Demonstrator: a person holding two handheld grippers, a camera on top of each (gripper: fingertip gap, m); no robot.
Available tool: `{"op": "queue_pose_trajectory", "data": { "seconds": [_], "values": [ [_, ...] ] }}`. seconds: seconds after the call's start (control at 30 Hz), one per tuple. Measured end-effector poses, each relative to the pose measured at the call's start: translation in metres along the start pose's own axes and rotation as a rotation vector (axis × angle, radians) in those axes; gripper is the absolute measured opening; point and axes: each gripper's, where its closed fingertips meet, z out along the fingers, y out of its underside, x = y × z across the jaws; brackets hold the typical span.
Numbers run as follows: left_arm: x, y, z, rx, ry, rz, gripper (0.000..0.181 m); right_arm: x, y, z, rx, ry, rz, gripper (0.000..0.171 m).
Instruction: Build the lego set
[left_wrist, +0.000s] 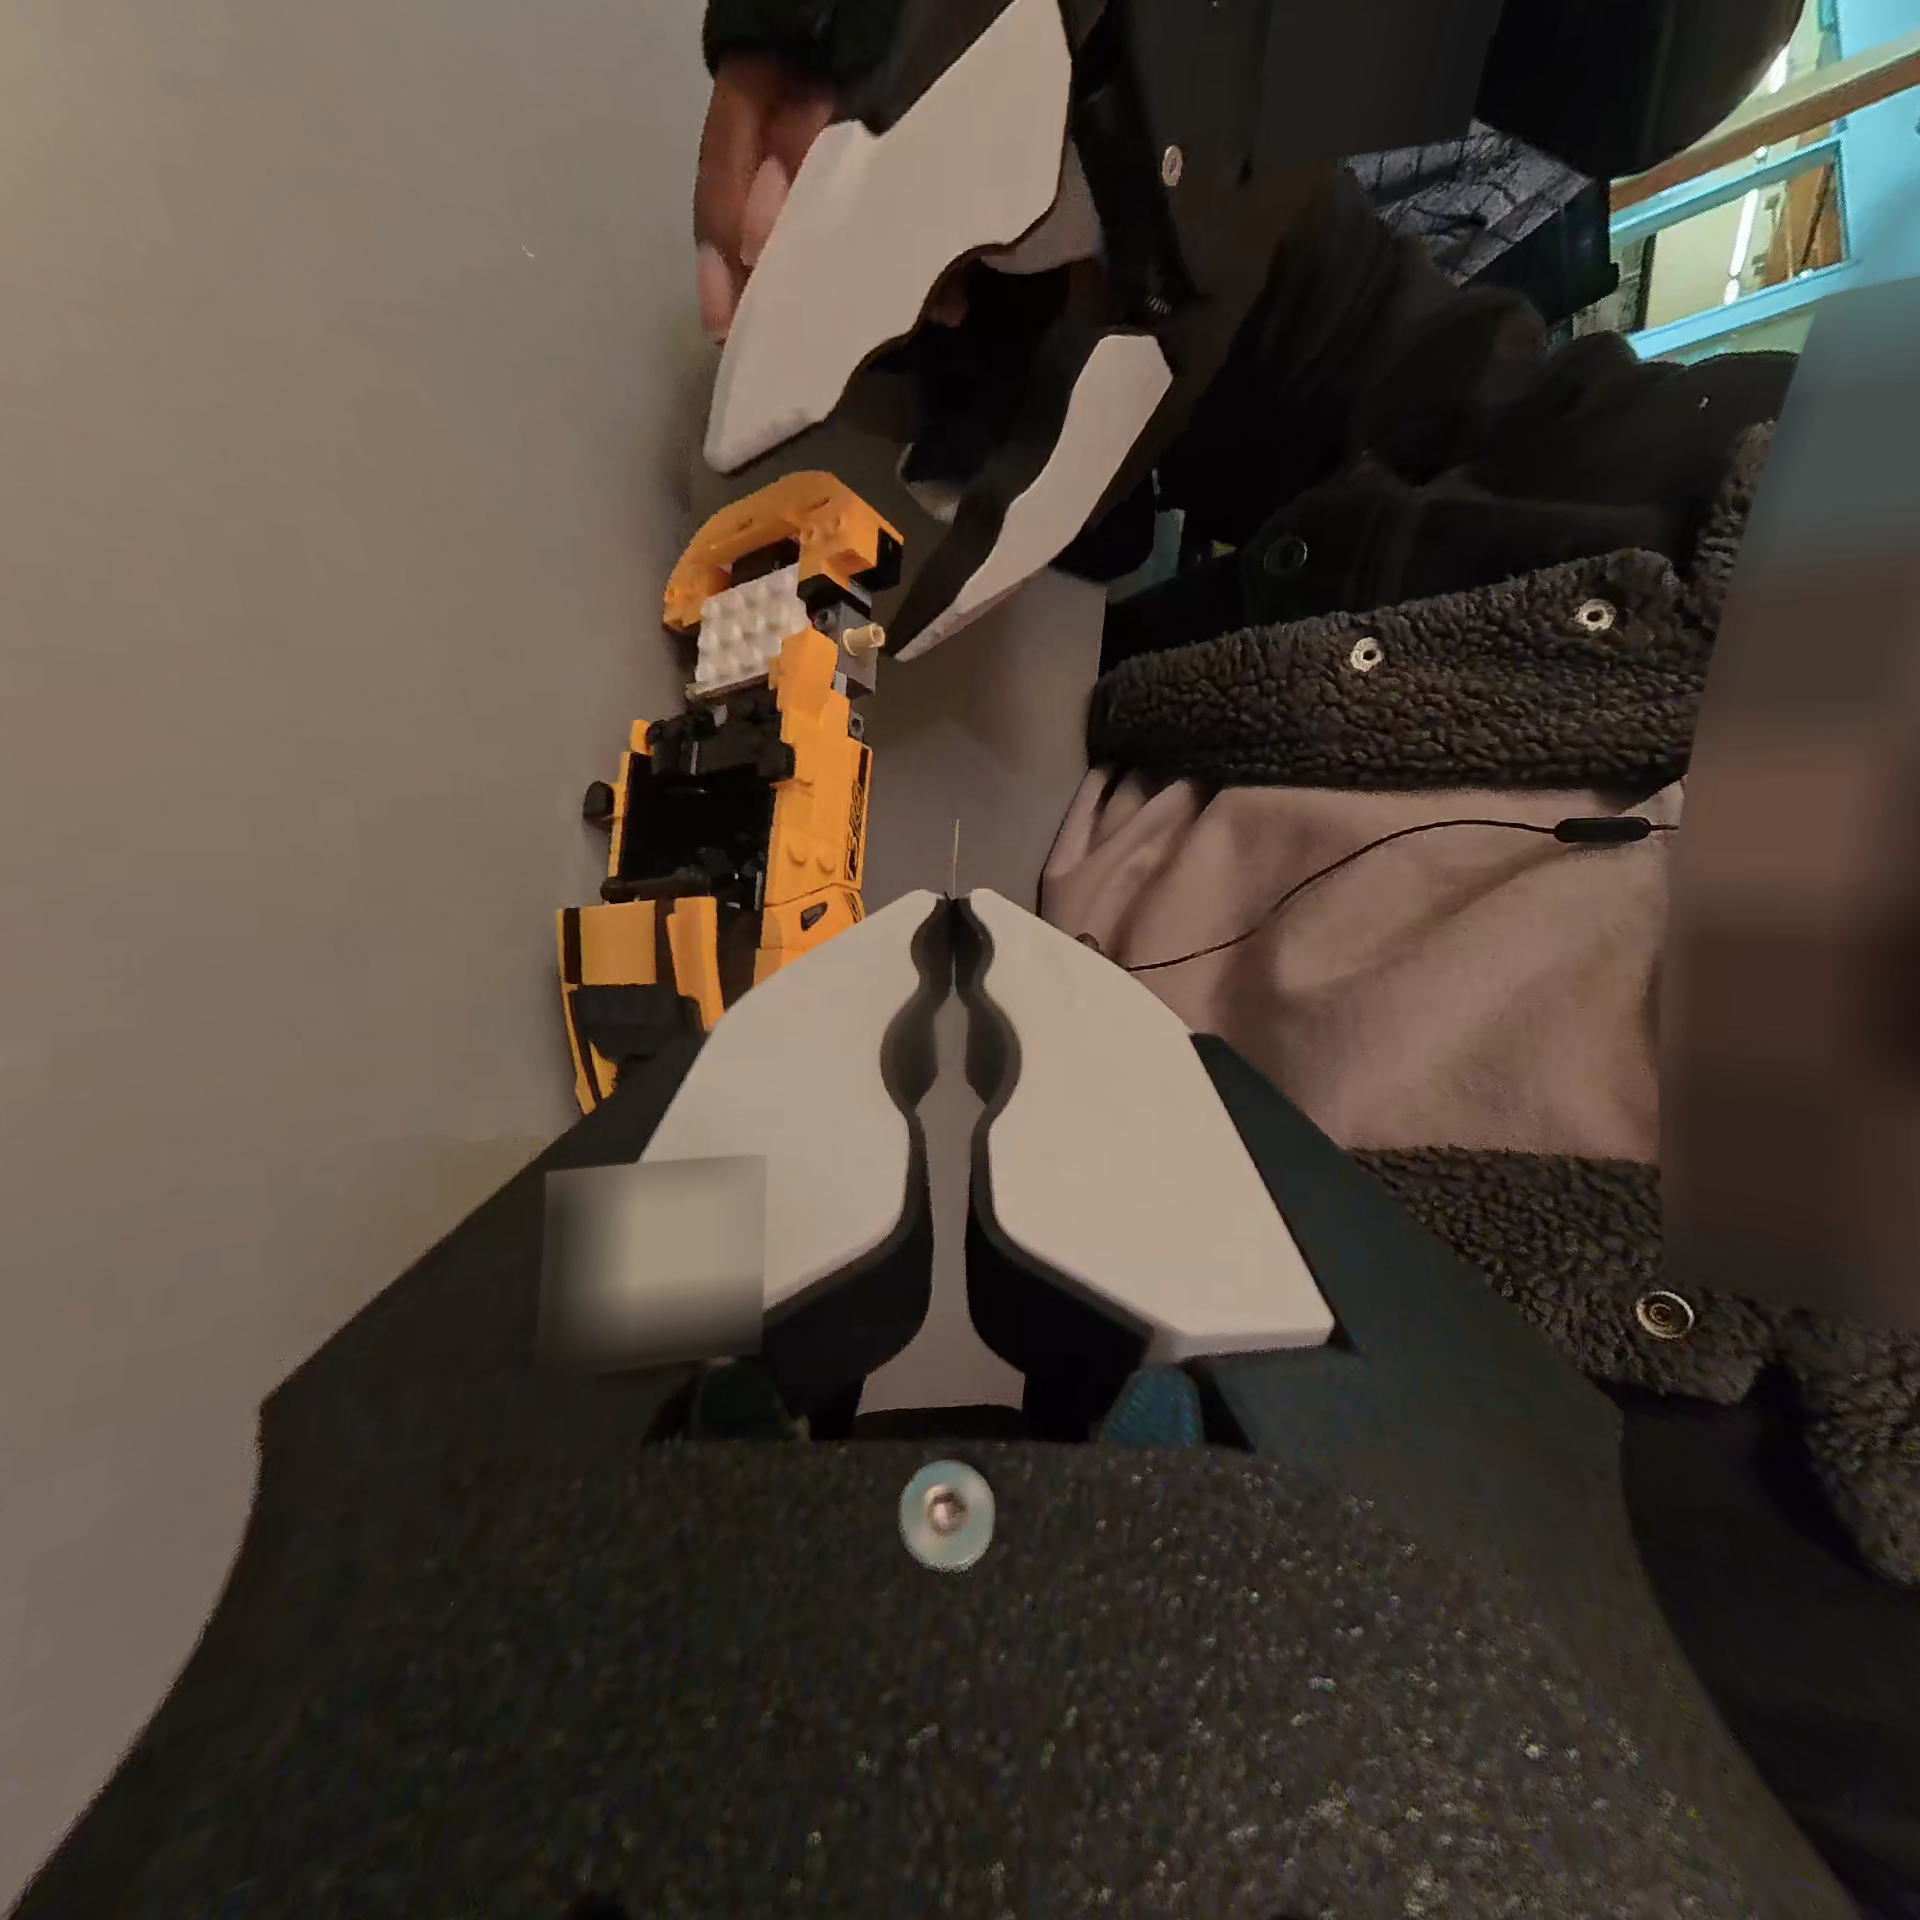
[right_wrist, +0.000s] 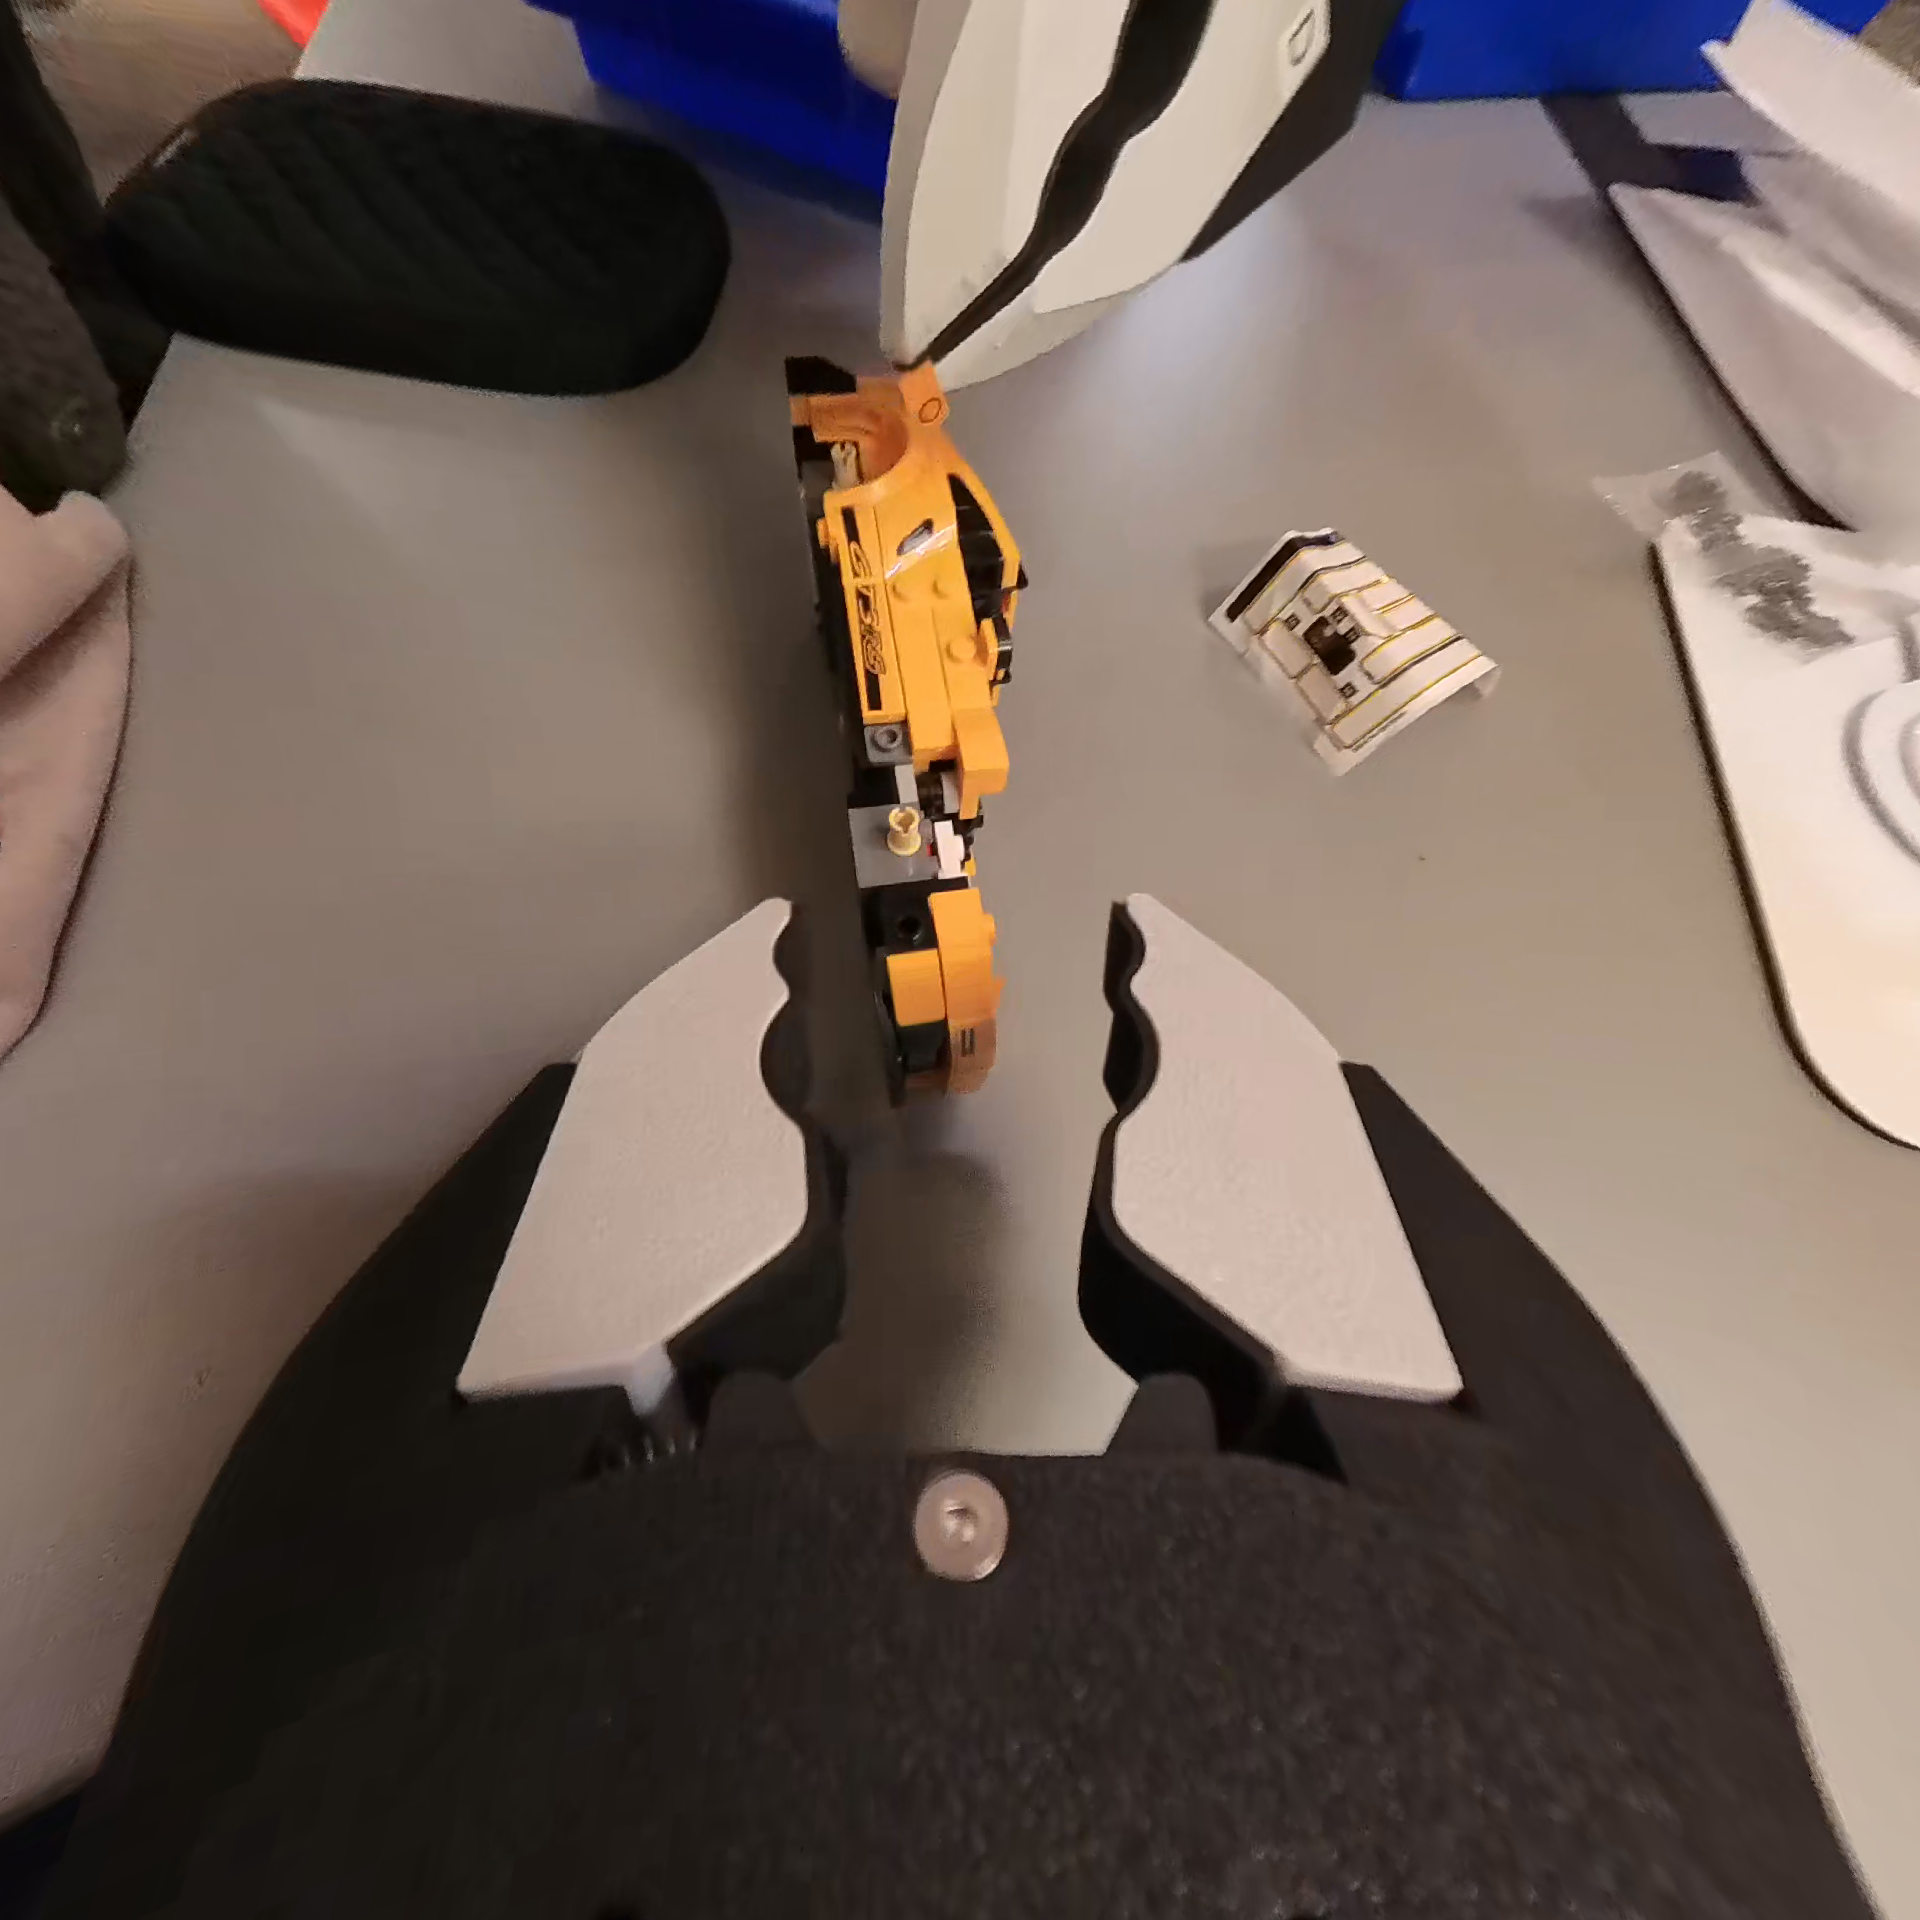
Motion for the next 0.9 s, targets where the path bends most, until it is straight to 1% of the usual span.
{"op": "queue_pose_trajectory", "data": {
  "seconds": [0.17,0.3,0.6,0.9],
  "values": [
    [-0.005,-0.003,0.009,-0.043,0.017,-0.020,0.000,-0.002,0.012,0.010,-0.051,-0.026,-0.021,0.048],
    [-0.009,-0.008,0.015,-0.065,0.026,-0.030,0.000,-0.001,0.018,0.012,-0.047,-0.024,-0.046,0.029],
    [-0.012,-0.014,0.026,-0.089,0.015,-0.013,0.000,0.000,0.014,0.018,0.016,0.029,-0.176,0.027],
    [-0.014,-0.015,0.030,-0.112,-0.038,0.003,0.000,0.000,0.015,0.019,0.008,0.034,-0.189,0.027]
  ]
}}
